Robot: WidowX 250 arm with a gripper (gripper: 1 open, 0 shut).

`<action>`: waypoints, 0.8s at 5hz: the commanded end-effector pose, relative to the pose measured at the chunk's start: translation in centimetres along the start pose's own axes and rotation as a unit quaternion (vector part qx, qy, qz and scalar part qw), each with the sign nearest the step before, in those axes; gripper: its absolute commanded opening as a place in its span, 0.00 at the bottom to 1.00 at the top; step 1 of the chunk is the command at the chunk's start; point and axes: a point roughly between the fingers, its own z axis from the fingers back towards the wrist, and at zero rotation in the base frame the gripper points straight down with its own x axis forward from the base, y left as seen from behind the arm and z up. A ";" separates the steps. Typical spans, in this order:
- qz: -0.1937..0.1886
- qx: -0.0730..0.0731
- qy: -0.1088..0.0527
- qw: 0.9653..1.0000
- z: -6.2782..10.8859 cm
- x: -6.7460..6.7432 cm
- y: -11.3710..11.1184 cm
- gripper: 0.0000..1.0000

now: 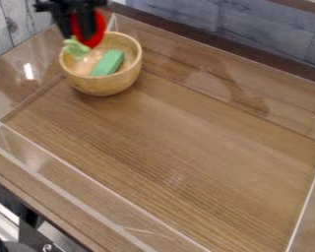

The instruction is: Move the red fruit to the right

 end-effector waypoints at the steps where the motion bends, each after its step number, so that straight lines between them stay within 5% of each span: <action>1: 0.000 0.004 -0.054 0.999 2.7 0.1 -2.4 0.00; 4: 0.005 -0.018 -0.064 0.998 1.8 -1.3 -1.6 0.00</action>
